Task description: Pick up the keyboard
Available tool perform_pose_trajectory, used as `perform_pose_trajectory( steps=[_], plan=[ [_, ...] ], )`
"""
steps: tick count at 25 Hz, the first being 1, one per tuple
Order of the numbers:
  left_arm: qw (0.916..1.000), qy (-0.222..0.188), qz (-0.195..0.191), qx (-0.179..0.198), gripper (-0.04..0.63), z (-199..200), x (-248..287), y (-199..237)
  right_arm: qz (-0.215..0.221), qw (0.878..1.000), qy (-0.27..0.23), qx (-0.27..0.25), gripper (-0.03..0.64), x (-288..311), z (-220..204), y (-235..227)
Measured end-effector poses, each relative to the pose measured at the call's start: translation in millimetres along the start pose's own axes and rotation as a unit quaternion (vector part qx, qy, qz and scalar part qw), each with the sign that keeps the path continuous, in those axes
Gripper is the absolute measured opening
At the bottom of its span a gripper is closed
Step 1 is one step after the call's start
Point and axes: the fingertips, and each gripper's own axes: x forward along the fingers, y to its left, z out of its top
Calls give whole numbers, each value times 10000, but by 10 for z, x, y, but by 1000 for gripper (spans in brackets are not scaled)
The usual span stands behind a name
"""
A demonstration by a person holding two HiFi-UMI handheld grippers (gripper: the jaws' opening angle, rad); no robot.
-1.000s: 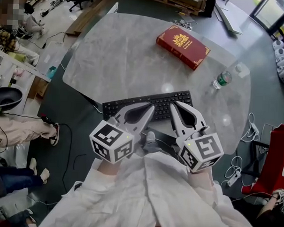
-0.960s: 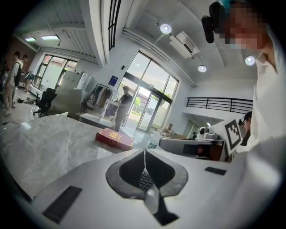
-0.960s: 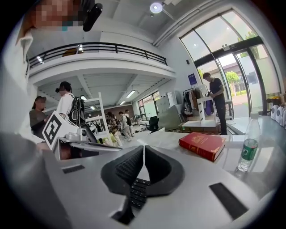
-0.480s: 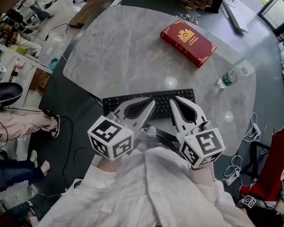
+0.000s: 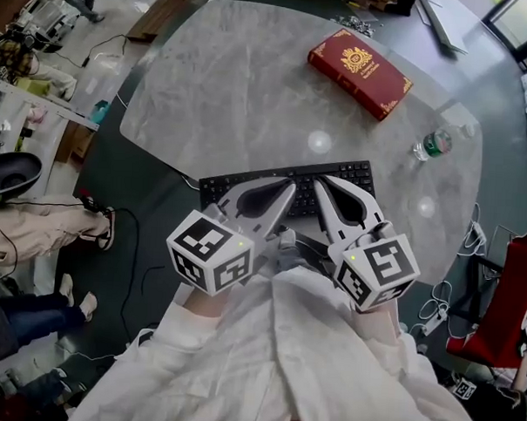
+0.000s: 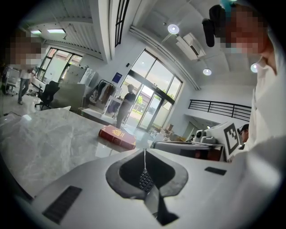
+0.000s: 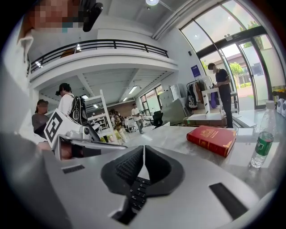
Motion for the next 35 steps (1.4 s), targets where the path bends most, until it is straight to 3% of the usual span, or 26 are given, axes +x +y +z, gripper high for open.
perform_pose_trajectory(
  steps=[7, 35],
  plan=[
    [9997, 138, -113, -183, 18, -91, -5, 86, 10, 9998, 124, 124, 34, 91, -87, 18],
    [9909, 734, 765, -829, 18, -920, -491, 1024, 481, 9926, 1027, 423, 34, 693, -847, 267]
  ],
)
